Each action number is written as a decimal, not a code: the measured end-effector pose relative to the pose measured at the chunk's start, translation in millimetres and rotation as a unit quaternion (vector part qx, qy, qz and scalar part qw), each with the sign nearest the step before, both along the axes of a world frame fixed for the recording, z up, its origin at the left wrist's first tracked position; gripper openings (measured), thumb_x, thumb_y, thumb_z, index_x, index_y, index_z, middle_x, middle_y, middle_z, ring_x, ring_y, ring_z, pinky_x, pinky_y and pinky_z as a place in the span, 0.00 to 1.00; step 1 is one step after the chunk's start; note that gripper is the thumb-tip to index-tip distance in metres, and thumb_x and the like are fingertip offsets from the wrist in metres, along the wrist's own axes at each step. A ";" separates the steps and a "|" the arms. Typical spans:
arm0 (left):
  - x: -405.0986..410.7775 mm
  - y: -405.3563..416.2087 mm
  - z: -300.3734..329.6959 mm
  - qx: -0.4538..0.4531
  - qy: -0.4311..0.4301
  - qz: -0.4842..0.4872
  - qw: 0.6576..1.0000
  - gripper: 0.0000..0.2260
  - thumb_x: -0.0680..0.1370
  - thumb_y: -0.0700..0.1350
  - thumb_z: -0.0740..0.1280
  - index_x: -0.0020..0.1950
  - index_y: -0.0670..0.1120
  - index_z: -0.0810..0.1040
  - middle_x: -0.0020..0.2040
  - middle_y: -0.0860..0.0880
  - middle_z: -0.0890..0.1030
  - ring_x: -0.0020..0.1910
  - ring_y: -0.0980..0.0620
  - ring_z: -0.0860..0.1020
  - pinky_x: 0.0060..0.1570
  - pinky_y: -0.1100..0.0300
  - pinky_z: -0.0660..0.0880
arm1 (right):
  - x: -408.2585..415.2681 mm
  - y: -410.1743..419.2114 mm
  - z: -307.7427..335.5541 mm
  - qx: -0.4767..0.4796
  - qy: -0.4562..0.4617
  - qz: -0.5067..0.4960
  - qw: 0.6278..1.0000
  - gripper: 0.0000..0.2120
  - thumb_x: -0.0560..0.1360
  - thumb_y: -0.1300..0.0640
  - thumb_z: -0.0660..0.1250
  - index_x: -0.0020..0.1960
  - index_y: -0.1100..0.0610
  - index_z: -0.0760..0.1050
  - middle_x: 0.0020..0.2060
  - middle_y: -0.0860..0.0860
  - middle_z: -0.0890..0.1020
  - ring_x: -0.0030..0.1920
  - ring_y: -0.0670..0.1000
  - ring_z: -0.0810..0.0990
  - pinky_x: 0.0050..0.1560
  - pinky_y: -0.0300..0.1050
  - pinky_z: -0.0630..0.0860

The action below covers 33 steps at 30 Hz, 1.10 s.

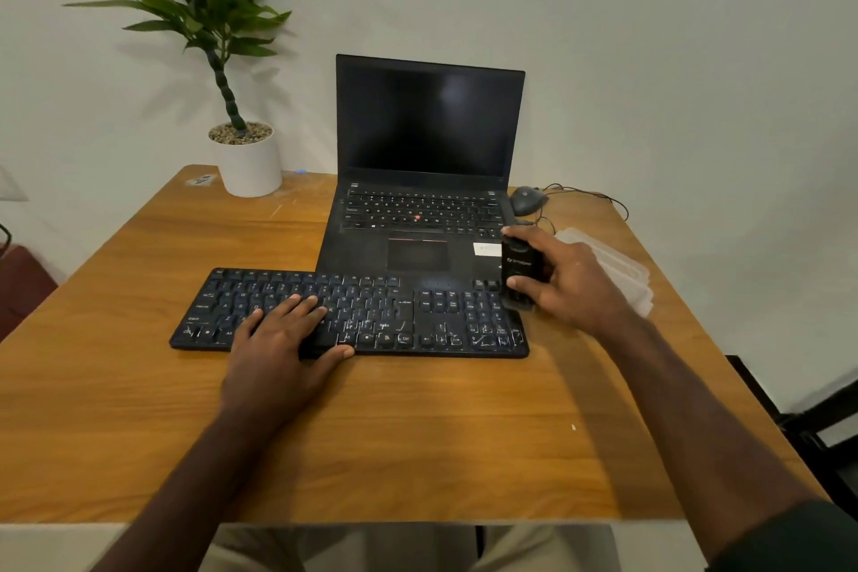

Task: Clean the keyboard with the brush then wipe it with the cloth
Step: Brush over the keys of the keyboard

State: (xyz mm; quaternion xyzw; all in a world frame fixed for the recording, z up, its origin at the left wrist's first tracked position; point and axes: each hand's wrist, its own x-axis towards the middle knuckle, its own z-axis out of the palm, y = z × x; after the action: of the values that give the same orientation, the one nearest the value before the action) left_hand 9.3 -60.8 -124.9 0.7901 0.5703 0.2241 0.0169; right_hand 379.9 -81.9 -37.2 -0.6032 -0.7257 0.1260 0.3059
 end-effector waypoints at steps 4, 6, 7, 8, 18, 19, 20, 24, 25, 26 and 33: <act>0.9 -0.5 0.1 0.001 0.000 -0.001 1.000 0.39 0.70 0.74 0.53 0.70 0.49 0.75 0.72 0.50 0.74 0.74 0.52 0.67 0.74 0.46 0.59 | -4.7 -3.2 -2.7 -0.044 -0.013 0.006 0.999 0.30 0.73 0.60 0.76 0.72 0.46 0.71 0.59 0.54 0.83 0.55 0.48 0.81 0.56 0.46 0.82; 0.5 0.1 -0.4 -0.001 0.000 0.001 1.000 0.39 0.70 0.74 0.53 0.71 0.50 0.75 0.72 0.51 0.74 0.74 0.53 0.67 0.74 0.46 0.58 | -4.2 1.1 6.7 -0.070 -0.031 0.008 0.997 0.31 0.72 0.61 0.77 0.71 0.48 0.73 0.59 0.53 0.82 0.57 0.49 0.80 0.58 0.49 0.81; 0.3 0.0 -0.8 -0.001 0.002 0.000 1.000 0.39 0.70 0.74 0.53 0.71 0.50 0.75 0.72 0.51 0.74 0.74 0.53 0.67 0.74 0.46 0.58 | -7.0 3.0 9.8 -0.063 -0.026 0.006 0.998 0.31 0.71 0.61 0.77 0.71 0.48 0.73 0.60 0.52 0.82 0.57 0.48 0.80 0.59 0.49 0.80; 0.0 -0.1 -1.0 -0.001 0.002 0.000 1.000 0.39 0.70 0.74 0.53 0.71 0.50 0.75 0.72 0.51 0.74 0.74 0.53 0.67 0.74 0.46 0.59 | -12.7 4.9 10.5 -0.046 -0.006 0.010 0.999 0.31 0.71 0.61 0.77 0.71 0.47 0.73 0.60 0.51 0.82 0.58 0.48 0.80 0.60 0.48 0.80; -1.2 -0.2 0.6 -0.017 0.001 -0.004 1.000 0.40 0.70 0.75 0.51 0.72 0.51 0.72 0.74 0.52 0.71 0.75 0.54 0.64 0.76 0.47 0.56 | -15.8 12.9 -1.3 -0.080 0.021 0.107 0.991 0.32 0.74 0.62 0.75 0.72 0.39 0.70 0.61 0.44 0.78 0.60 0.41 0.78 0.56 0.38 0.80; -1.0 0.0 0.5 -0.019 0.003 -0.005 1.000 0.40 0.70 0.75 0.50 0.73 0.52 0.72 0.74 0.52 0.71 0.76 0.54 0.64 0.76 0.47 0.56 | -4.7 11.2 1.8 -0.089 0.007 0.105 0.990 0.32 0.74 0.62 0.75 0.71 0.39 0.70 0.61 0.44 0.79 0.60 0.41 0.78 0.57 0.39 0.79; -1.1 0.1 0.4 -0.018 0.003 -0.005 1.000 0.40 0.70 0.75 0.50 0.73 0.52 0.72 0.74 0.52 0.71 0.75 0.54 0.64 0.76 0.47 0.56 | 4.2 10.5 5.8 -0.097 -0.009 0.099 0.990 0.32 0.73 0.62 0.76 0.71 0.39 0.70 0.61 0.45 0.79 0.60 0.41 0.79 0.59 0.40 0.79; -0.4 1.3 -0.1 -0.012 0.003 -0.004 1.000 0.39 0.71 0.74 0.51 0.72 0.51 0.73 0.74 0.51 0.72 0.75 0.53 0.65 0.75 0.46 0.58 | 0.6 13.2 14.9 -0.084 0.022 0.091 0.992 0.32 0.71 0.63 0.77 0.69 0.42 0.73 0.61 0.45 0.80 0.59 0.41 0.79 0.60 0.40 0.79; -0.6 1.0 -0.6 -0.013 0.004 -0.002 1.000 0.39 0.71 0.74 0.51 0.72 0.51 0.73 0.74 0.51 0.72 0.75 0.53 0.65 0.75 0.46 0.58 | -9.0 14.1 12.8 -0.065 0.055 0.097 0.992 0.31 0.72 0.63 0.77 0.69 0.42 0.73 0.62 0.45 0.80 0.60 0.42 0.79 0.58 0.39 0.79; -0.7 0.8 -0.9 -0.014 0.004 -0.001 1.000 0.39 0.71 0.74 0.51 0.72 0.51 0.73 0.74 0.51 0.72 0.75 0.53 0.65 0.75 0.46 0.58 | -19.9 15.8 7.9 -0.048 0.076 0.101 0.991 0.31 0.73 0.62 0.76 0.70 0.42 0.73 0.62 0.46 0.79 0.60 0.43 0.79 0.56 0.39 0.80; -1.1 0.2 -0.1 -0.014 0.001 -0.004 1.000 0.40 0.71 0.74 0.51 0.73 0.51 0.72 0.74 0.52 0.71 0.76 0.54 0.64 0.76 0.47 0.55 | -23.5 11.7 -6.9 -0.081 0.058 0.100 0.990 0.32 0.75 0.63 0.74 0.72 0.39 0.69 0.59 0.41 0.77 0.58 0.40 0.79 0.54 0.34 0.80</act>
State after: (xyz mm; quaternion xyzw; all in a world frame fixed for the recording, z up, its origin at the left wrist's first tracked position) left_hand 8.2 -60.5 -125.0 0.7922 0.5704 0.2152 0.0282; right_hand 356.5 -70.2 -44.1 -0.5420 -0.7511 0.2486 0.2835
